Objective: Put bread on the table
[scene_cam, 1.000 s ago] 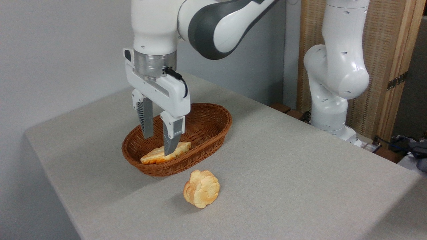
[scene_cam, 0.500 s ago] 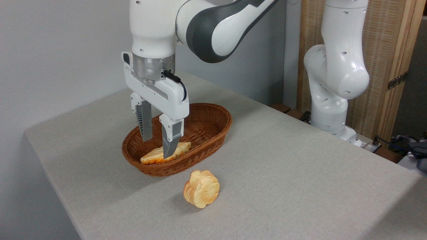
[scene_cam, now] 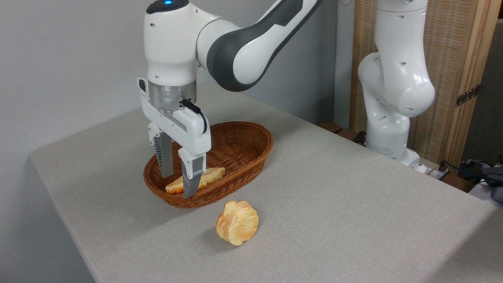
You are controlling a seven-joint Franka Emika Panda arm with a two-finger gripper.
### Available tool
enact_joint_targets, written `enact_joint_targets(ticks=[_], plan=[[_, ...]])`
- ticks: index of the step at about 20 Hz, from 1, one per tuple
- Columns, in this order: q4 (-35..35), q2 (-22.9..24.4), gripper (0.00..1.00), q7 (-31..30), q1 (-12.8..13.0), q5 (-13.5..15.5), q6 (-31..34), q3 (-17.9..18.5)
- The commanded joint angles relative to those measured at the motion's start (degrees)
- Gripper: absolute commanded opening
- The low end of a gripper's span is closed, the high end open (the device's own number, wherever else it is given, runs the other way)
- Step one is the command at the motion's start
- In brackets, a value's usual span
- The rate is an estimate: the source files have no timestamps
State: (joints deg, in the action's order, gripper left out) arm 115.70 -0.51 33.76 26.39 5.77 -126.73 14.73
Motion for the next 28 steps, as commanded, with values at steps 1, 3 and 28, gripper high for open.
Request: enact_joint_targets(ticks=[1, 3, 28], plan=[[-0.3, -0.5, 0.65, 0.0, 0.1, 0.8, -2.7, -0.9], [-0.3, -0.7, 0.3, 0.1, 0.1, 0.8, -2.9, -1.3], [-0.1, 1.6, 1.0, 0.8, 0.0, -0.1, -2.0, -1.2]])
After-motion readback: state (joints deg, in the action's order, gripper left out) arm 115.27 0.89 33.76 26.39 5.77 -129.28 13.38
